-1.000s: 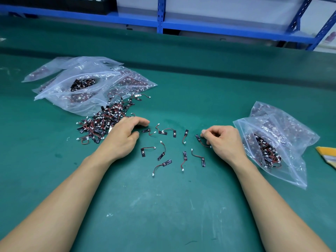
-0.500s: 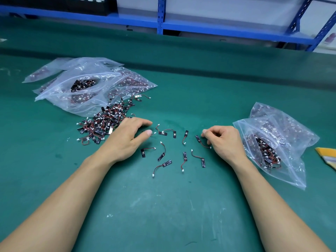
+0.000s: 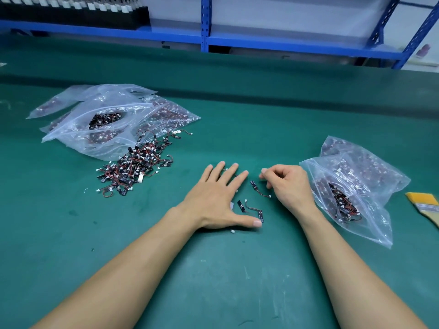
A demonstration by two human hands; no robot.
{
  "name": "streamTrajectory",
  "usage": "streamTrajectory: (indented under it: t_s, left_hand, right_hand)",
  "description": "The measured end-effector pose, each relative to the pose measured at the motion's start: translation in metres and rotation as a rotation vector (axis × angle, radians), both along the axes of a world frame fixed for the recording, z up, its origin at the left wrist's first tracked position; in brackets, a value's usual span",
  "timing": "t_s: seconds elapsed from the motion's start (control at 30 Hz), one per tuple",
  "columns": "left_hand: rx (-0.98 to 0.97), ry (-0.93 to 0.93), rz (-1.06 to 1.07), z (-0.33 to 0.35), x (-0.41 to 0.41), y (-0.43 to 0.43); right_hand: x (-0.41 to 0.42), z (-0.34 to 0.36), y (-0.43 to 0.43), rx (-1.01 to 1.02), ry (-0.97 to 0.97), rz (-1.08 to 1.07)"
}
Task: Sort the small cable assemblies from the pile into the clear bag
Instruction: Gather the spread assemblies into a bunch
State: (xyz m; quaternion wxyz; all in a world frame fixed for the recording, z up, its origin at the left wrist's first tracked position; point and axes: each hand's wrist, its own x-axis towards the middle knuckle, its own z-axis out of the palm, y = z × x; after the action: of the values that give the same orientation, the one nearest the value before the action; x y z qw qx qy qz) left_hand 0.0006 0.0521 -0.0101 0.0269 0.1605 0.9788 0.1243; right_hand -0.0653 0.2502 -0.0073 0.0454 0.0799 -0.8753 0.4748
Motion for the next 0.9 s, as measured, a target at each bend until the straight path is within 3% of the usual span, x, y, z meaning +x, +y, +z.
streamTrajectory:
  t_s: [0.2,0.37,0.57,0.67,0.83,0.9]
  left_hand:
    - [0.173,0.078,-0.013,-0.002,-0.010,0.029]
    - [0.316,0.223,-0.045,0.002,-0.004,0.008]
    - [0.461,0.228,-0.036,0.006,0.006,-0.033]
    - [0.401,0.235,0.005,0.007,0.008,-0.050]
    - [0.106,0.164,0.007,0.005,0.004,-0.037]
    - [0.100,0.182,-0.041,0.003,-0.001,-0.026]
  right_hand:
    - [-0.003,-0.004,0.002,-0.092,0.033,-0.018]
    - [-0.002,-0.004,0.002,-0.091,0.035,-0.001]
    - [0.000,-0.003,0.002,-0.042,0.017,0.006]
    - [0.001,-0.002,0.002,-0.034,0.011,0.006]
    - [0.001,-0.002,0.001,-0.014,0.001,0.004]
    - [0.001,-0.001,0.001,-0.003,0.006,-0.001]
